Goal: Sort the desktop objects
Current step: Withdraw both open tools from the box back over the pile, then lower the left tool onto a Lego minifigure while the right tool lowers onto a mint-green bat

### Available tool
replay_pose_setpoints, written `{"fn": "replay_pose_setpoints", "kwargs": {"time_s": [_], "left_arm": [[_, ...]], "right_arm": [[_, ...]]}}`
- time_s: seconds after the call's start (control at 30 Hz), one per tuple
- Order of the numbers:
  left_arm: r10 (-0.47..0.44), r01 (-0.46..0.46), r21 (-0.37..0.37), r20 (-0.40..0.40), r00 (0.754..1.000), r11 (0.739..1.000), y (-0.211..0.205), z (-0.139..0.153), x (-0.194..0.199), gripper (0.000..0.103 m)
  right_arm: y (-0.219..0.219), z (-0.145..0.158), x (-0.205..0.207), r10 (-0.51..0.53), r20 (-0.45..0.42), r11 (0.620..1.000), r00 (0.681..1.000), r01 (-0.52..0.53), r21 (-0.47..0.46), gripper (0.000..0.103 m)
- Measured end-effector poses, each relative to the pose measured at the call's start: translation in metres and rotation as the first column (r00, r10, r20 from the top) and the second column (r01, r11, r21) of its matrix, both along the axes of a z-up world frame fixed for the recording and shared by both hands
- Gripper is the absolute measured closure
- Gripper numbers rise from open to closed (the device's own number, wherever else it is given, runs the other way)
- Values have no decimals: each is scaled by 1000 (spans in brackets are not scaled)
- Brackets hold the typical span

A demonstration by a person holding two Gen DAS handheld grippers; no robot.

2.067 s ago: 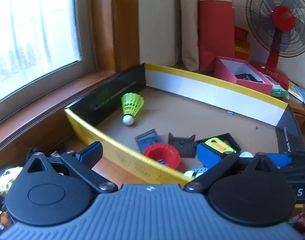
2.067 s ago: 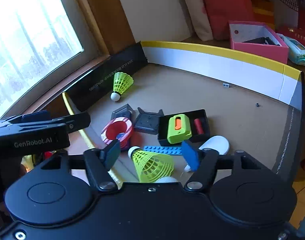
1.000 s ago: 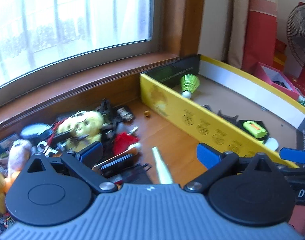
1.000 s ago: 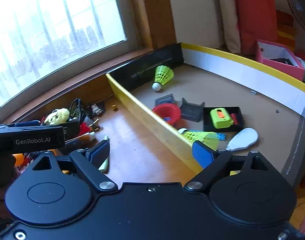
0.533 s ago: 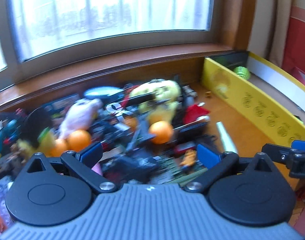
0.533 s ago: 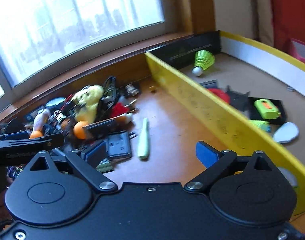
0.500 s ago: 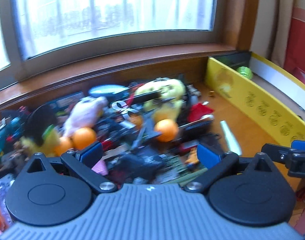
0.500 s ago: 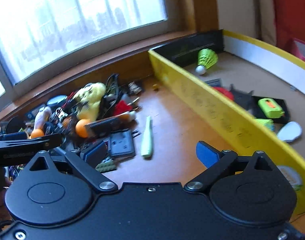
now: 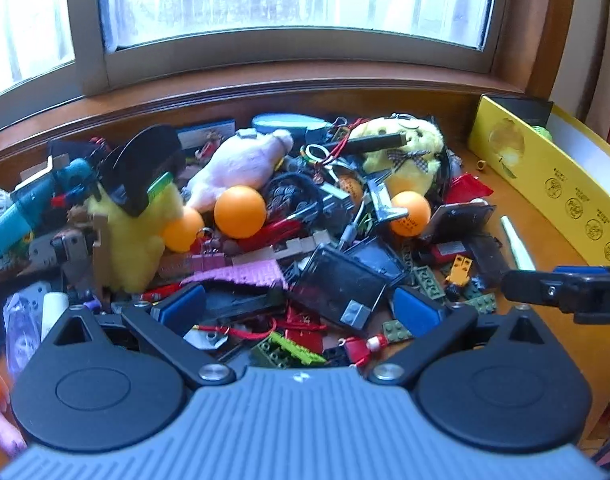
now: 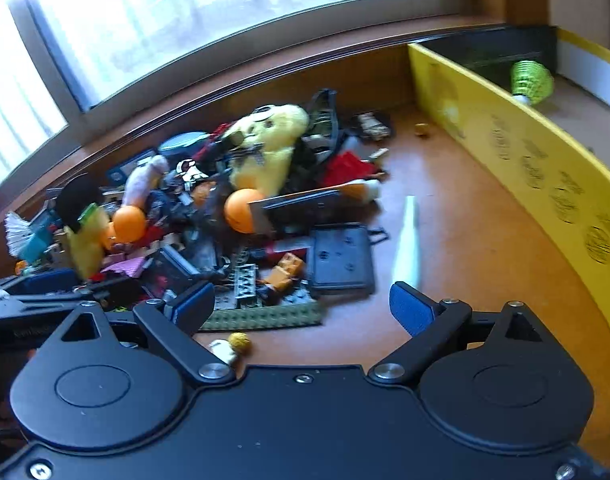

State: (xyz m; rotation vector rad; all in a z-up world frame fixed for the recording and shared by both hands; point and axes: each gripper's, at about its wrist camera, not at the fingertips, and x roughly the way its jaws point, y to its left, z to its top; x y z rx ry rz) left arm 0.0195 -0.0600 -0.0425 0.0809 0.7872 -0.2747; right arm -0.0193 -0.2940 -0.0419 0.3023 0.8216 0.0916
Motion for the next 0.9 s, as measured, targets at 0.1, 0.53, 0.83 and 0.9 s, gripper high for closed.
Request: {"fn": "replay_pose_setpoints", "kwargs": {"time_s": [0.1, 0.53, 0.83, 0.9], "left_arm": [[22, -22, 11, 0, 1000, 1000, -1, -4, -2, 0], [3, -4, 54, 4, 1000, 999, 4, -13, -25, 0], [-21, 21, 24, 23, 1000, 1000, 1, -17, -35, 0], [-51, 51, 10, 35, 998, 999, -7, -17, -33, 0]], "right_arm": [[2, -6, 9, 50, -20, 999, 999, -50, 9, 9], [-2, -26, 25, 146, -102, 989, 984, -144, 26, 11], [3, -32, 28, 181, -124, 983, 976, -181, 13, 11], [4, -31, 28, 186, -122, 983, 975, -186, 11, 12]]}}
